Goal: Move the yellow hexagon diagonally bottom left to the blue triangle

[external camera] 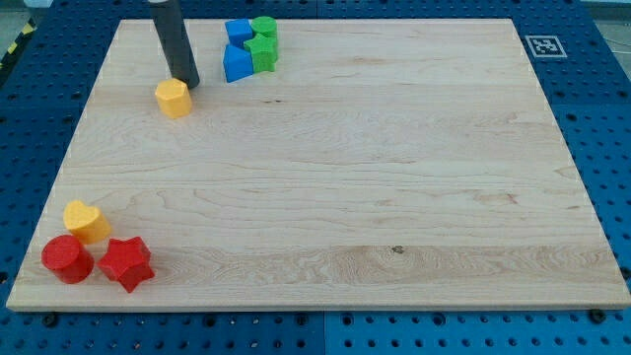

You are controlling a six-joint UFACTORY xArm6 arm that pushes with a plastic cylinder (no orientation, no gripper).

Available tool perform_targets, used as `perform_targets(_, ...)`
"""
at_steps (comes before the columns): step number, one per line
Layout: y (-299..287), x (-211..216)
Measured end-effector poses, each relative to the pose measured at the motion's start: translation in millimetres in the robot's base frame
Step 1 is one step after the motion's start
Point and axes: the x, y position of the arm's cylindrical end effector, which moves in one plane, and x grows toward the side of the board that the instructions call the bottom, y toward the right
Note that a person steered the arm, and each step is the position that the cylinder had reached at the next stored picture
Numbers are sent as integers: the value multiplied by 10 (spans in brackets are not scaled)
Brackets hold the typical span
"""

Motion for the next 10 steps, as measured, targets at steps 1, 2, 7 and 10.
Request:
perform_targets(1,0,105)
perform_targets(2,-13,165)
perform_targets(7,-151,314)
perform_targets(10,-155,330)
